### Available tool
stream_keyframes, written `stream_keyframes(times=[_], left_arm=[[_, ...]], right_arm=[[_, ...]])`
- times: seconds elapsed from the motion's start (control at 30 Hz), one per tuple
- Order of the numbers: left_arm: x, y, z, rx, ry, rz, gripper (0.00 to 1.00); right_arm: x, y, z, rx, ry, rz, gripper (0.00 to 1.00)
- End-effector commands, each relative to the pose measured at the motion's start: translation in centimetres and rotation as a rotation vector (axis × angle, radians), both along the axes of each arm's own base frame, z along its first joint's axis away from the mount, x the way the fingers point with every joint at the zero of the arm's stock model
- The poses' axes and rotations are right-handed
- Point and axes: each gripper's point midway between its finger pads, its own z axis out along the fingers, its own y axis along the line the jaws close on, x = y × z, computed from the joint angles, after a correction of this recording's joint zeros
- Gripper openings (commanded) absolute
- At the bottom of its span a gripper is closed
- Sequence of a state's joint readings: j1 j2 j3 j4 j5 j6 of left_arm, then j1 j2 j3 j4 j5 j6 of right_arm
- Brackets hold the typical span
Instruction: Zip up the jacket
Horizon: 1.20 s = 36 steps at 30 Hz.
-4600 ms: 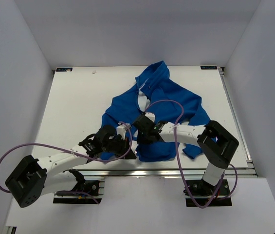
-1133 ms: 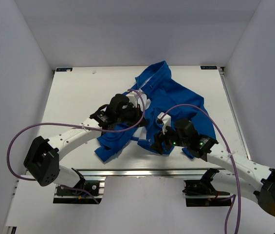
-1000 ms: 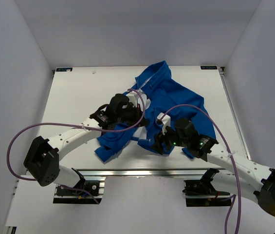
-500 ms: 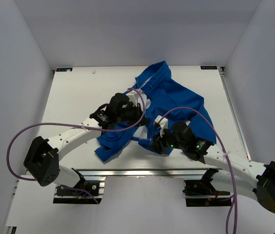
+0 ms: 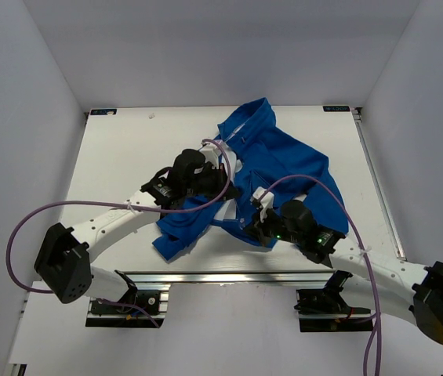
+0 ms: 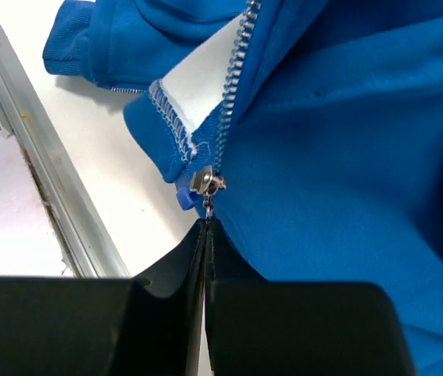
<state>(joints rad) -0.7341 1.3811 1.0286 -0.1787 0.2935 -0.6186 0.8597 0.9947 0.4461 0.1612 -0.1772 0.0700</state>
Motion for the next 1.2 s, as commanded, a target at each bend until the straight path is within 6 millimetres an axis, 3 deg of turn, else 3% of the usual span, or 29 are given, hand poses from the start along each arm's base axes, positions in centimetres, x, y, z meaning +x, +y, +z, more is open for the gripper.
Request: stream_keyframes(times=[0.0,0.2,0.37,0.53,0.57,0.63,0.67,0.73,0.83,0.97,1.17], left_arm=[[1.2,0.4,2.9,-0.044,-0.084,0.059,0.0],[3.0,-0.1,3.7,-0.033,-0.111,0.102,0.0],[3.7,-0.2,3.8,-0.036,-0.106,0.121,0.0],[4.1,0.6,3.9,-0.02,-0.114,0.158,0.0],[4.0,0.6,3.8,-0.02,-0.118,0.151,0.0],[3.5,0.6,3.6,-0.02,-0.116,0.132,0.0],[3.3,0.8,3.1,-0.009,-0.106,0.126,0.0],[2.7,1.2,2.1,0.019,-0.081,0.119,0.0],[1.6,2.8,-1.2,0.098,-0.018,0.14,0.0],[0.0,5.7,-6.3,0.181,0.061,0.167,0.0],[-0.8,7.5,-9.8,0.198,0.164,0.145,0.0]], right_arm=[[-0.8,-0.3,0.3,0.03,-0.005,0.005,0.0],[-3.3,-0.7,-2.0,0.034,0.107,0.046,0.0],[-4.2,-0.3,-3.8,-0.028,0.149,0.08,0.0],[-4.2,0.3,-3.0,-0.013,0.121,0.096,0.0],[-4.0,0.1,-3.0,-0.017,0.122,0.079,0.06],[-3.4,-0.1,-2.4,-0.014,0.112,0.039,0.31],[-3.3,-0.2,-2.2,-0.009,0.12,0.022,0.45],[-3.3,-0.4,-1.8,-0.007,0.134,0.0,0.52],[-3.0,-1.1,-2.0,-0.002,0.169,-0.075,0.63],[-2.4,-2.4,-4.3,-0.029,0.233,-0.2,0.7],[-0.4,-3.9,-7.2,-0.187,0.301,-0.361,0.67]])
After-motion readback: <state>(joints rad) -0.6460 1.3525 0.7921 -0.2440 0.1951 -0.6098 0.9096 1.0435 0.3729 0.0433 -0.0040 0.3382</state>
